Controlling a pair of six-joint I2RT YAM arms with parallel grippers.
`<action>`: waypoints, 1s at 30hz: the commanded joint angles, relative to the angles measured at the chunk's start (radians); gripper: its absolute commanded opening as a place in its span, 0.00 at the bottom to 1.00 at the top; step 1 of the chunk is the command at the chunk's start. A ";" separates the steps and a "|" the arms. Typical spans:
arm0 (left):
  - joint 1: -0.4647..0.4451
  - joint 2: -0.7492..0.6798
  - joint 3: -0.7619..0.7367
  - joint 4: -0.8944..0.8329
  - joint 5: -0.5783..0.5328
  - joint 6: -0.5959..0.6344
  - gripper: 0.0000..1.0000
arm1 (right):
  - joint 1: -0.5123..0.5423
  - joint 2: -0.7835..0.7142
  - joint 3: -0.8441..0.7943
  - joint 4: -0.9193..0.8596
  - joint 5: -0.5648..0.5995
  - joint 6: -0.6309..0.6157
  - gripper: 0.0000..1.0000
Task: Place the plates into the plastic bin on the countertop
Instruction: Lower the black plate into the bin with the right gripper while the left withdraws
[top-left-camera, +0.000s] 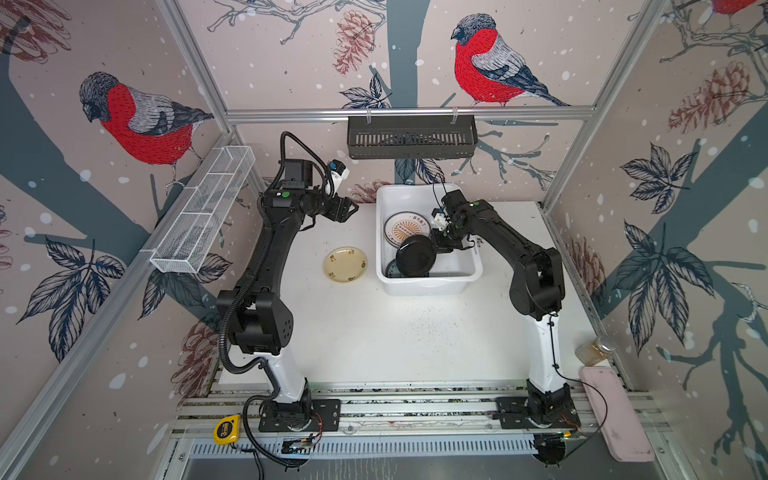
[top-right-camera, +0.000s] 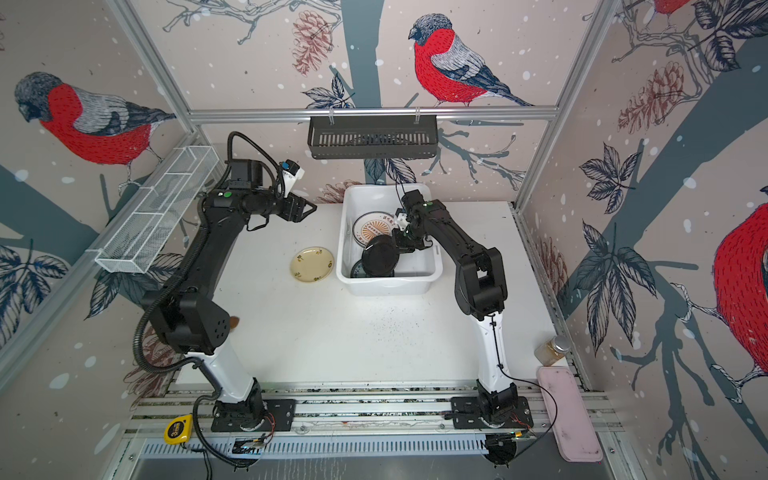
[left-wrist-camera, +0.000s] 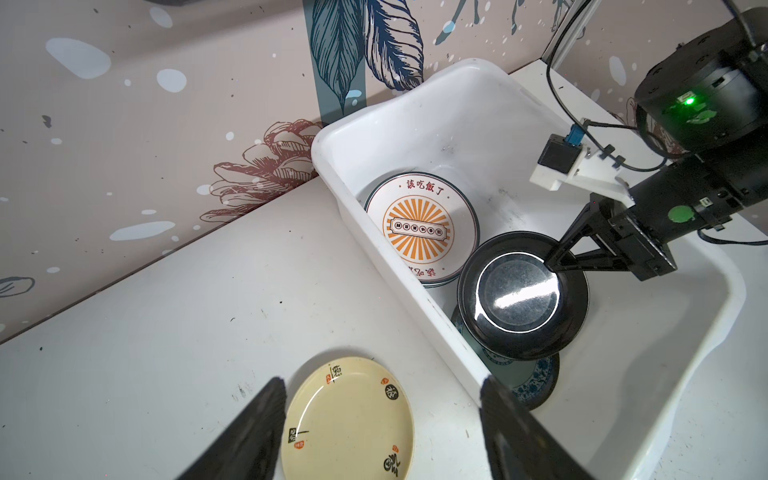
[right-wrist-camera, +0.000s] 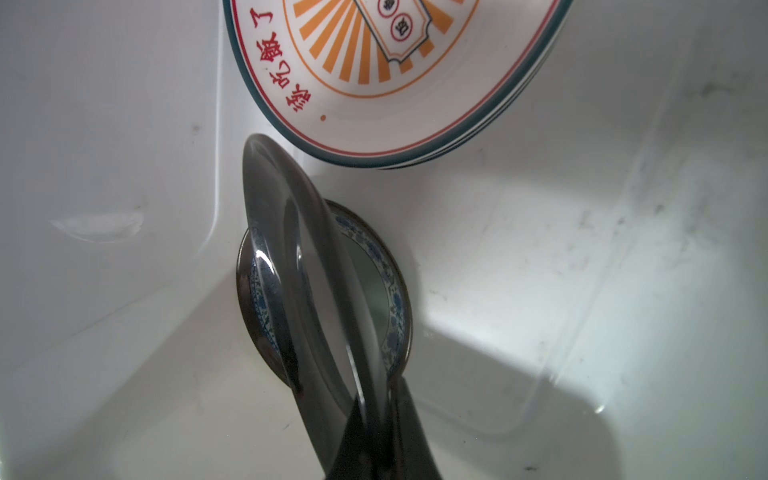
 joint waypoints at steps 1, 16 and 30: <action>0.004 -0.007 -0.003 0.018 0.010 0.003 0.74 | 0.003 0.011 0.007 -0.021 -0.025 -0.002 0.02; 0.005 -0.038 -0.054 0.040 0.017 0.014 0.74 | 0.021 0.020 -0.088 0.014 -0.021 0.000 0.03; 0.008 -0.070 -0.099 0.056 0.019 0.014 0.74 | 0.016 0.009 -0.146 0.044 -0.002 0.001 0.11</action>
